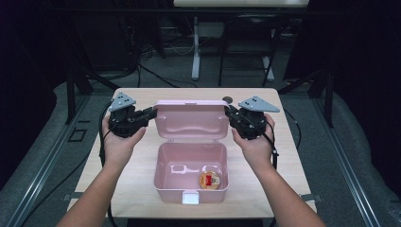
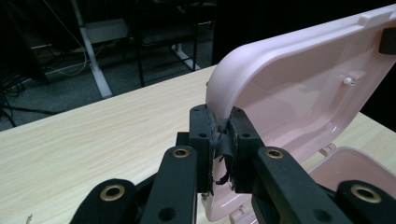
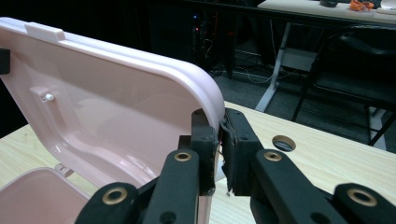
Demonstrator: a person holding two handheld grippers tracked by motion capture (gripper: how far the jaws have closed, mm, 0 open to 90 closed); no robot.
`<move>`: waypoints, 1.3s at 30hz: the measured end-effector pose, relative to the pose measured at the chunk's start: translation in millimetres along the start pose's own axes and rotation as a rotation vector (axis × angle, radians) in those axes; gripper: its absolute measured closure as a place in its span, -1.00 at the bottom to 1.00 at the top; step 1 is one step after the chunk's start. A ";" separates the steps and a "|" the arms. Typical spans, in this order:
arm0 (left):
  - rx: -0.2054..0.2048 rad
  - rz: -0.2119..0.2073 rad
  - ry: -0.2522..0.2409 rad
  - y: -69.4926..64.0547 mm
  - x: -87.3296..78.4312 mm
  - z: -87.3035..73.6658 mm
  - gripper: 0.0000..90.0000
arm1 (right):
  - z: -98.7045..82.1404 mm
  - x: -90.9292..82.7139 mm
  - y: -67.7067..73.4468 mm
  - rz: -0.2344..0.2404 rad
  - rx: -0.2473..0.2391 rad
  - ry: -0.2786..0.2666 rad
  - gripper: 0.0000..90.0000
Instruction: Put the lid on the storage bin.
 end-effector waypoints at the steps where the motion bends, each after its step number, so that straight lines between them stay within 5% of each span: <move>1: 0.001 -0.005 -0.001 0.3 -0.6 -0.3 0.83 | -0.4 -0.7 0.5 0.001 -0.003 -0.003 0.84; 6: -0.020 -0.057 -0.008 0.7 -4.1 -1.0 0.66 | -2.3 -4.8 1.1 0.028 0.009 -0.007 0.77; 14: 0.015 -0.048 -0.008 -4.7 -12.4 -2.8 0.71 | -5.0 -13.4 4.6 0.051 -0.006 -0.008 0.73; 30: 0.017 -0.093 -0.003 -9.0 -24.4 -15.0 0.67 | -16.7 -24.7 6.4 0.122 0.015 0.026 0.55; 39: 0.026 -0.097 -0.006 -12.1 -29.0 -19.9 0.68 | -19.7 -30.9 6.7 0.131 0.024 0.020 0.66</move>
Point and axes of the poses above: each handheld gripper's, and its own axes: x roughly forward along the jaws, z roughly out of its top, y roughly to its left, the point moved 2 cm from there along x, roughly forward along the jaws, and after that the axes turned 6 degrees about y, right-handed, at the moved point
